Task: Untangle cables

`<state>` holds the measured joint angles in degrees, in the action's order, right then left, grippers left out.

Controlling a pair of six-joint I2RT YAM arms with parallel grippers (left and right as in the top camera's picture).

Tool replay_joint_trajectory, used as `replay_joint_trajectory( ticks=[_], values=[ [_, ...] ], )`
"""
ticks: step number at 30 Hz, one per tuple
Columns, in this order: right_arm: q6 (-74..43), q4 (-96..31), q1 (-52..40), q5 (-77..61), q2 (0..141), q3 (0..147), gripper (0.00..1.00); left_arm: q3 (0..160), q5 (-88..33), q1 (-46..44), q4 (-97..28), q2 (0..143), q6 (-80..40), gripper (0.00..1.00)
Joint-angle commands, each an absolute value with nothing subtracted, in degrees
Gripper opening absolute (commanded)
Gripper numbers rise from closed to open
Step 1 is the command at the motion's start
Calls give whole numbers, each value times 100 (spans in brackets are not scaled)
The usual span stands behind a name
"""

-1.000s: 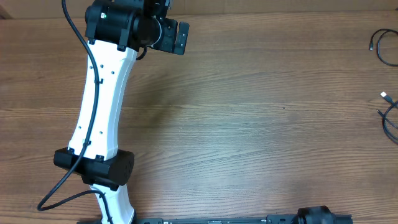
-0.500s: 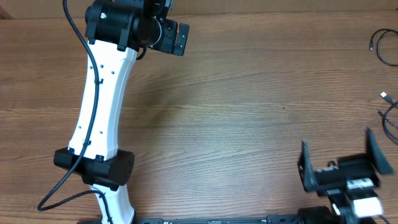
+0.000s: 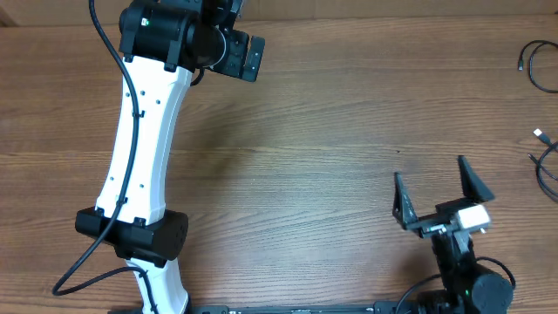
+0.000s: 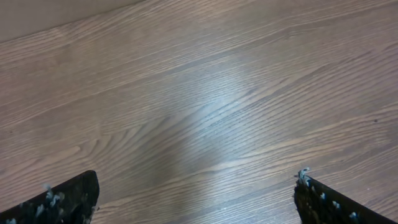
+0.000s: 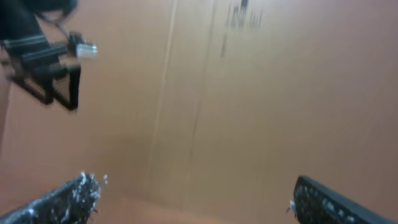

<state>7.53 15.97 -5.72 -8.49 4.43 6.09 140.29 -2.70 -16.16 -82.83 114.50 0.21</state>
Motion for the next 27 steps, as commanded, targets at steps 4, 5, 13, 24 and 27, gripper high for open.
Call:
replay_joint_trajectory(
  ticks=[4,5,13,24,27],
  values=[
    [574,1225,-604,-414,425,276,100,14073,-211,-1653,-8313,11465,130,100],
    [576,1227,-604,-384,425,191,100,14073,-211,-1653,-8326,11465,130,100],
    [252,722,-602,130,425,47,100,14073,-211,-1653,-8396,11465,130,100],
    [259,-478,-604,128,517,47,100,14073,-255,-1653,-8396,11465,128,100],
    [259,-478,-604,126,521,47,100,14073,-255,-1653,-8396,11465,128,100]
  ],
)
